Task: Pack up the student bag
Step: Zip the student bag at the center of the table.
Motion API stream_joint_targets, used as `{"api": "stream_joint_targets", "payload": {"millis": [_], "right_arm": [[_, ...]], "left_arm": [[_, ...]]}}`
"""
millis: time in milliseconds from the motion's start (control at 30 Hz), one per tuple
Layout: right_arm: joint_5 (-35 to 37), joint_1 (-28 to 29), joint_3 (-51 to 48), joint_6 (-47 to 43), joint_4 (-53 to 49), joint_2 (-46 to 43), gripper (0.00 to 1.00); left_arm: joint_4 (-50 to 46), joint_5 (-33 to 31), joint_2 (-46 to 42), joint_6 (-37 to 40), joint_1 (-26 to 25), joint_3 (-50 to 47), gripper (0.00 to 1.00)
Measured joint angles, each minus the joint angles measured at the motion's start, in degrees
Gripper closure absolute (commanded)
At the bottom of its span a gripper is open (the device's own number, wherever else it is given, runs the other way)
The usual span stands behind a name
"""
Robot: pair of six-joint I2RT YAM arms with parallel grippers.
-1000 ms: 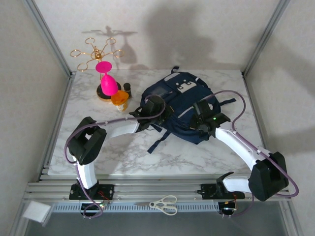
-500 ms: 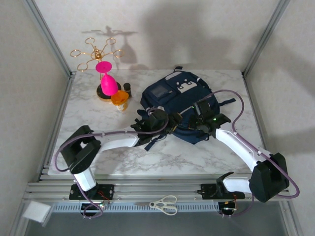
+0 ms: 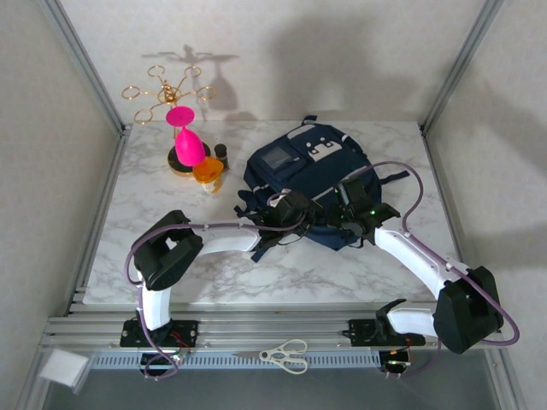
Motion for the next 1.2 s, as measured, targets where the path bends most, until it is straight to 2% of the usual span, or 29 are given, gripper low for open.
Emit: {"api": "stream_joint_targets", "payload": {"millis": [167, 333, 600, 633, 667, 700, 800, 900, 1067, 1200], "right_arm": [[0.2, -0.6, 0.3, 0.0, 0.0, 0.1, 1.00], [0.8, -1.6, 2.3, -0.3, -0.6, 0.1, 1.00], [-0.2, -0.9, 5.1, -1.4, 2.0, 4.4, 1.00], [-0.7, -0.1, 5.2, -1.5, 2.4, 4.7, 1.00], [-1.4, 0.9, 5.4, -1.5, 2.8, 5.0, 1.00], [-1.8, 1.7, 5.5, -1.5, 3.0, 5.1, 1.00], [-2.0, 1.9, 5.5, -1.5, 3.1, 5.3, 1.00], [-2.0, 1.9, 5.5, -1.5, 3.2, 5.5, 1.00], [-2.7, 1.9, 5.4, -1.5, 3.2, 5.5, 1.00], [-2.9, 1.9, 5.1, -1.5, 3.7, 5.5, 1.00]], "left_arm": [[0.7, -1.3, -1.6, 0.7, 0.1, -2.0, 1.00], [-1.6, -2.5, -10.1, 5.0, 2.9, -9.1, 1.00], [-11.3, 5.2, -16.2, 24.0, 18.3, -11.1, 1.00], [-11.9, 5.9, -16.3, 25.7, 19.6, -11.1, 0.93], [-12.4, 6.7, -16.7, 27.4, 20.8, -11.1, 0.79], [-12.5, 7.2, -17.2, 28.4, 21.2, -11.3, 0.70], [-11.2, 7.1, -20.1, 28.5, 20.6, -13.4, 0.58], [-8.7, 7.0, -22.1, 25.6, 16.5, -14.9, 0.50], [-1.2, 5.2, -22.0, 13.5, 7.7, -17.6, 0.47], [3.1, 2.7, -18.0, 5.6, 5.9, -16.8, 0.47]]}}
